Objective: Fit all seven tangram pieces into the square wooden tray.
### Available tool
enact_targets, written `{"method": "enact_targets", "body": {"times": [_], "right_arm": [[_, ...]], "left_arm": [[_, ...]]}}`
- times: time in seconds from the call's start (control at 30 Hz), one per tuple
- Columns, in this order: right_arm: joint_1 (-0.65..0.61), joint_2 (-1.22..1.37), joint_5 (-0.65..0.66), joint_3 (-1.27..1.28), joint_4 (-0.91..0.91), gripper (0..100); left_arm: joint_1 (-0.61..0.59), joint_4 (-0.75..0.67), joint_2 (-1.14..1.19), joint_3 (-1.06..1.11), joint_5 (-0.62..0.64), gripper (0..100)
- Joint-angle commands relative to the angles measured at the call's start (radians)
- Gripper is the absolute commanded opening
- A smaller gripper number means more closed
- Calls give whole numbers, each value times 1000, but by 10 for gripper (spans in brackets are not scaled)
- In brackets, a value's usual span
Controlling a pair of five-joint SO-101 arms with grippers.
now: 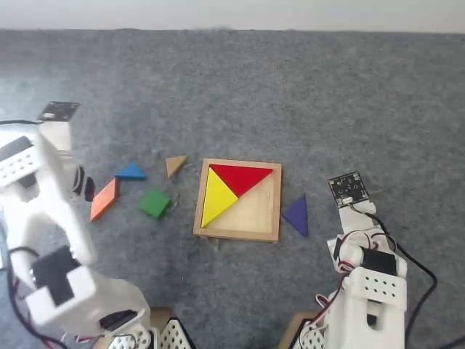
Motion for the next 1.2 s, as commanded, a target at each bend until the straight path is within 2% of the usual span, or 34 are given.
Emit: {"method": "enact_targets", "body": {"times": [0.0, 0.17, 0.3, 0.6, 1.03, 1.17], "right_arm": [[-8, 1, 12, -6, -22, 216], [-10, 1, 6, -5, -22, 216], [-10, 1, 6, -5, -22, 216], [-12, -1, 6, 5, -22, 216], [-12, -1, 6, 8, -35, 216], [-12, -1, 6, 8, -35, 216]], "left_arm": [[12, 3, -129, 56, 14, 134], [117, -195, -192, 249, 2, 134], [181, -354, -184, 377, -87, 134], [143, -563, -91, 397, -207, 167], [94, -572, 20, 383, -304, 167], [81, -500, 40, 354, -350, 167]]}}
